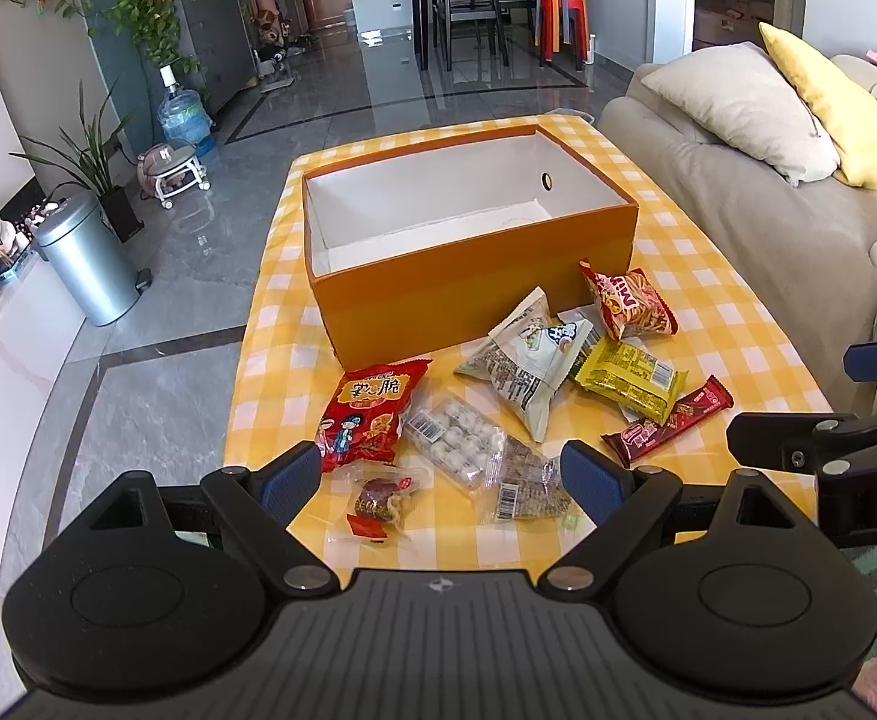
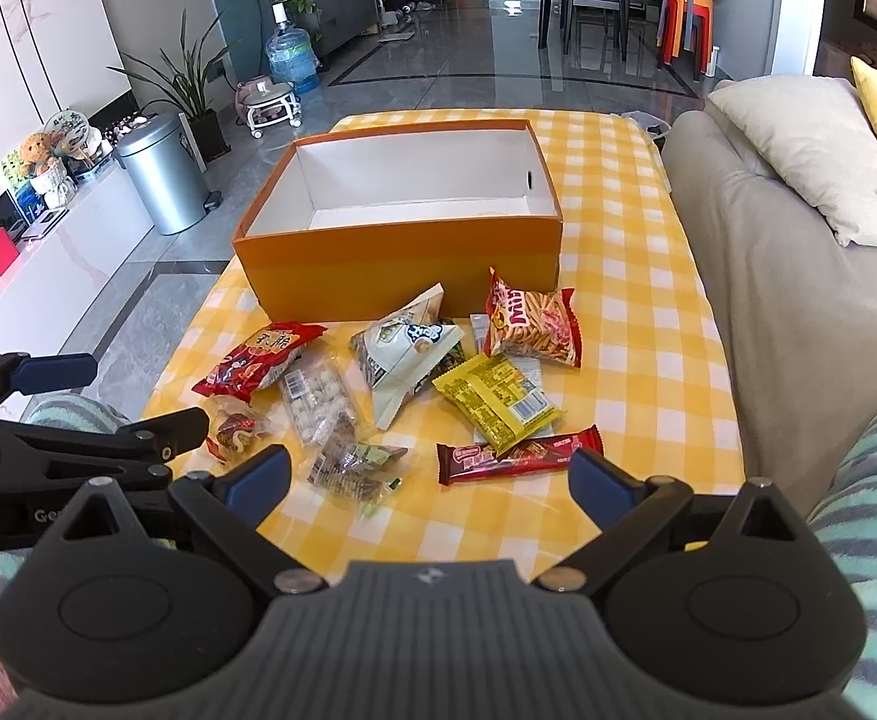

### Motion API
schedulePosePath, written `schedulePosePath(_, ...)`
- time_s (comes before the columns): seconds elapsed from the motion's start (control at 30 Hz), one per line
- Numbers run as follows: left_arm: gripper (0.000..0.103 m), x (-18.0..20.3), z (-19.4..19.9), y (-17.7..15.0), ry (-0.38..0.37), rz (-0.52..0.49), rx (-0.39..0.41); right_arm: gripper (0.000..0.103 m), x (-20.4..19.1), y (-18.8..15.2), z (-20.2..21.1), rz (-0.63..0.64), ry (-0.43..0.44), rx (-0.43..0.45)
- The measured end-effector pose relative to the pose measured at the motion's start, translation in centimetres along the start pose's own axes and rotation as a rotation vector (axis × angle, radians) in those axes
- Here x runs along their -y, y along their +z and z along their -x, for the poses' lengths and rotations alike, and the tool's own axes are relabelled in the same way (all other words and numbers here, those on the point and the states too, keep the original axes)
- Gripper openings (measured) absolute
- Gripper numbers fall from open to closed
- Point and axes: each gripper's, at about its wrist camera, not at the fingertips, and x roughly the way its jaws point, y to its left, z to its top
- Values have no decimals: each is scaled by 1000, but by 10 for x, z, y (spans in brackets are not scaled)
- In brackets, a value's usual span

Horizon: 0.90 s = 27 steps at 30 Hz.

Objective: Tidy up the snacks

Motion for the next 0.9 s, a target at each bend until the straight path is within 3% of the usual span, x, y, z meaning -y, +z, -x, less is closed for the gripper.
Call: schedulePosePath(0.9,103,0,-3,-3,-1,-1,-15,96,-3,1,-4,9,4,-20)
